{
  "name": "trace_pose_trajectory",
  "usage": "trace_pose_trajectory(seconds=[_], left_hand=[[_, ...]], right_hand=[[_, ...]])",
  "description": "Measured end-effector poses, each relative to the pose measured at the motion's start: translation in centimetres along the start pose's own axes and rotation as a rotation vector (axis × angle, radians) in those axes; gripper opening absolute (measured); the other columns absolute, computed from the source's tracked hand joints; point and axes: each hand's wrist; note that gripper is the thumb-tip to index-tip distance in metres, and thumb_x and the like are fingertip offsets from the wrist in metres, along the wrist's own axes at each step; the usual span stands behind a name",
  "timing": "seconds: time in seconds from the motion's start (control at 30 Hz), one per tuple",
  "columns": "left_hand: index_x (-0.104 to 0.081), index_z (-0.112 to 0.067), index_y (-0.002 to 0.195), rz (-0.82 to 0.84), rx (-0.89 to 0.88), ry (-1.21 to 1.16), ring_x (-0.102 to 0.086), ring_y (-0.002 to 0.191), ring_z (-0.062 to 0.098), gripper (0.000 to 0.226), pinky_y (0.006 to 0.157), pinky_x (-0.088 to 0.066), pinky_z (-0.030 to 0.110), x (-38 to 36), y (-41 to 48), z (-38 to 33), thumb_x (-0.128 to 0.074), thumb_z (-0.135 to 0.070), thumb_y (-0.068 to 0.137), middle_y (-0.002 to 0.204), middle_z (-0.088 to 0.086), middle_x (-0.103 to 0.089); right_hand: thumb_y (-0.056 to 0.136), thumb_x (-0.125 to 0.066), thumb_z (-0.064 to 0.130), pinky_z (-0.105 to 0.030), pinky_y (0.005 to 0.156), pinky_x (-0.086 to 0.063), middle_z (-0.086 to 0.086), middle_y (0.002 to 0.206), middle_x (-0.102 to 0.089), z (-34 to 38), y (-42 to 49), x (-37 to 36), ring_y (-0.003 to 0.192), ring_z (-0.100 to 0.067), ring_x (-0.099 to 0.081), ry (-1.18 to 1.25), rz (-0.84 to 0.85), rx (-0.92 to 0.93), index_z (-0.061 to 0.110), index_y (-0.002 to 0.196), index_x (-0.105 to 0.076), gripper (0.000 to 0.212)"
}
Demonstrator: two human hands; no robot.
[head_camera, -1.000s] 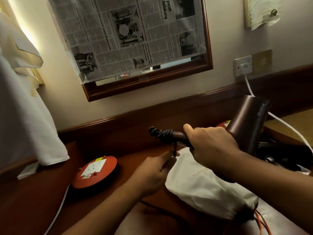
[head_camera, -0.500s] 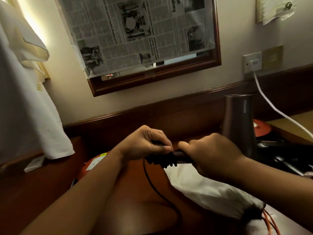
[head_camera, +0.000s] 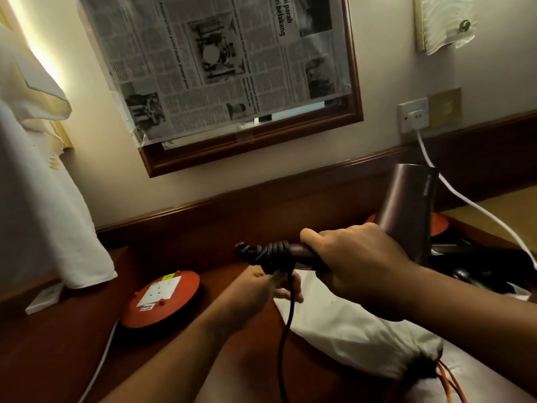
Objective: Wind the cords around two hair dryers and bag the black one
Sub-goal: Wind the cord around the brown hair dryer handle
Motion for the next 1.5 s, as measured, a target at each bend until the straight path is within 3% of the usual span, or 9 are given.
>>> trace_pose_trajectory(seconds=[0.07,0.2,0.33,0.5,0.7,1.03,1.2,1.3,1.5], left_hand=[[-0.065,-0.031,0.114,0.062,0.022,-0.001,-0.064,0.073,0.021,0.027,0.078,-0.060,0.041,-1.0,-0.6,0.1,-0.041,-0.040,0.104,0.082,0.005,-0.061],[-0.053,-0.046,0.128,0.070,0.102,0.212,-0.048,0.061,0.010,0.027,0.054,-0.043,0.028,-1.8,-1.3,0.0,-0.037,-0.048,0.106,0.083,0.000,-0.052],[-0.063,-0.027,0.123,-0.147,-0.199,0.702,-0.064,0.095,0.007,0.025,0.086,-0.057,0.036,-0.1,-1.4,-2.5,-0.049,-0.037,0.105,0.109,-0.008,-0.069],[-0.074,-0.027,0.101,-0.264,-0.549,1.007,-0.063,0.075,0.007,0.014,0.063,-0.058,0.040,3.5,0.6,-4.9,-0.070,-0.037,0.092,0.088,-0.011,-0.069],[-0.082,-0.020,0.086,-0.075,-0.631,0.756,-0.072,0.074,0.011,0.014,0.065,-0.060,0.033,4.7,2.3,-5.7,-0.089,-0.022,0.074,0.081,-0.009,-0.074],[-0.080,-0.004,0.094,0.022,-0.414,0.247,-0.070,0.082,0.018,0.010,0.073,-0.053,0.028,4.7,2.9,-2.3,-0.073,-0.008,0.089,0.088,0.012,-0.074],[-0.077,0.000,0.101,0.131,-0.208,0.011,-0.075,0.083,0.021,0.026,0.074,-0.058,0.030,3.5,2.9,-0.6,-0.067,-0.022,0.092,0.090,0.013,-0.077],[-0.074,-0.008,0.091,-0.002,-0.157,0.157,-0.066,0.063,0.001,0.024,0.061,-0.050,0.016,1.3,1.8,0.2,-0.054,0.003,0.099,0.074,0.003,-0.070],[-0.057,-0.038,0.125,-0.001,-0.142,0.588,-0.050,0.062,0.004,0.033,0.061,-0.041,0.028,-3.0,-0.8,1.0,-0.032,-0.050,0.106,0.072,-0.009,-0.057]], right_hand=[[0.089,-0.059,0.040,-0.030,0.049,-0.044,0.008,0.076,-0.056,-0.2,0.6,0.0,0.058,-0.013,-0.056,0.053,-0.003,-0.096,0.032,0.111,-0.038,0.032],[0.088,-0.062,0.024,-0.030,0.049,-0.045,0.007,0.070,-0.049,-1.0,2.0,-0.9,0.055,-0.012,-0.052,0.039,0.048,-0.229,0.028,0.111,-0.041,0.031],[0.091,-0.060,0.018,-0.031,0.052,-0.043,0.005,0.077,-0.053,-1.7,2.6,-1.5,0.063,-0.016,-0.055,-0.030,0.147,-0.303,0.025,0.117,-0.046,0.031],[0.092,-0.055,0.014,-0.031,0.051,-0.029,0.006,0.068,-0.040,-0.3,2.1,-2.1,0.054,-0.017,-0.040,-0.101,0.195,-0.197,0.022,0.115,-0.049,0.024],[0.092,-0.051,0.018,-0.030,0.045,-0.020,0.005,0.066,-0.037,0.3,0.6,-0.9,0.049,-0.014,-0.026,-0.136,0.221,-0.053,0.024,0.116,-0.052,0.024],[0.083,-0.060,0.022,-0.027,0.042,-0.015,0.005,0.065,-0.046,0.2,-1.0,1.6,0.045,-0.013,-0.021,-0.122,0.152,0.063,0.026,0.100,-0.054,0.018],[0.087,-0.056,0.031,-0.029,0.047,-0.036,0.008,0.066,-0.037,0.2,-1.9,2.4,0.053,-0.015,-0.043,-0.059,0.213,0.078,0.028,0.107,-0.050,0.021],[0.086,-0.057,0.035,-0.036,0.060,-0.053,0.008,0.078,-0.055,0.3,-1.8,2.5,0.066,-0.018,-0.058,0.015,0.201,-0.001,0.031,0.109,-0.047,0.025],[0.087,-0.061,0.032,-0.034,0.058,-0.053,0.008,0.075,-0.051,-0.8,-0.5,0.7,0.063,-0.015,-0.057,0.062,0.156,-0.222,0.027,0.115,-0.047,0.032]])
Point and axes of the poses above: each hand's wrist, its own y-axis towards the middle knuckle, its own x-axis out of the back of the hand, z = x × y
